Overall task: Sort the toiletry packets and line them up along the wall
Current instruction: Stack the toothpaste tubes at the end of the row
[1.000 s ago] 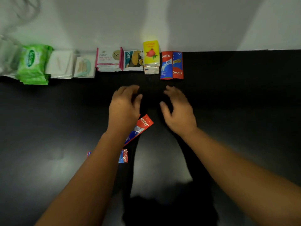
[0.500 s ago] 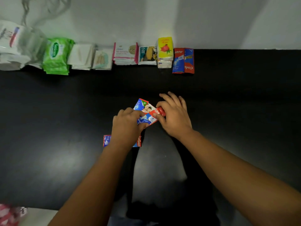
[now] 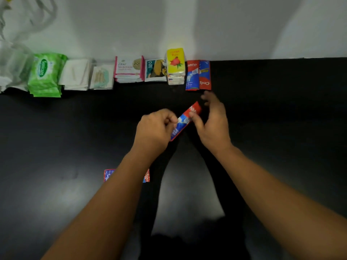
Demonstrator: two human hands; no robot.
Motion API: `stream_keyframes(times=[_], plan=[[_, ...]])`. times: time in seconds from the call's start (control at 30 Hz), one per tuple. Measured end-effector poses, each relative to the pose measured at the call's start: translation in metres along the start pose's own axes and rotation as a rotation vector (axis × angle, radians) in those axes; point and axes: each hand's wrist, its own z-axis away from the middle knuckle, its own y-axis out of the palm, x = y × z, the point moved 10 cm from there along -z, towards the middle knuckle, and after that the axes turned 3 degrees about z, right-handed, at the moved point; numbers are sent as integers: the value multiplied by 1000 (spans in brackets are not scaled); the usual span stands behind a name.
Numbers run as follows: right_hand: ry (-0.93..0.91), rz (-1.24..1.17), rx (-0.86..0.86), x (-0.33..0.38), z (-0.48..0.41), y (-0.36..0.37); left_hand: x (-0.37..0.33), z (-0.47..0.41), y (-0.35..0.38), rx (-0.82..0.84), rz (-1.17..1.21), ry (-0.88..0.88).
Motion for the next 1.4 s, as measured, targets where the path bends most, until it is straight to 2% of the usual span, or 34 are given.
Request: stream_keyframes(times=[0.1,0.23,0.4,0.53,0.73,0.93,1.0,1.27,1.4], plan=[[45,13,-81,-32,-27,-19,-25,-33,12,-36,81,17],[135,134,10,-73,-73,-21,-41,-81,29,-91,197,-66],[32,111,124,-79,-108,-9,-49,-127,50,-201,189,-89],[-71,219,187,-70,-119,2,-53,-149,72,-148,21,-95],[-99,396,288,-73,-120,17,-53,-156,86,-98,-159,-111],[-127,503,338,-75,-123,25,-59,-146,94,-147,-341,58],[-134,507,334,-75,-123,25,-50,-148,94,-145,-322,25],[-139,451,273,-72,-123,20,-63,-138,79,-136,-246,128],[-136,353,147,-61,-113,7,-78,-103,41,-187,-108,228]])
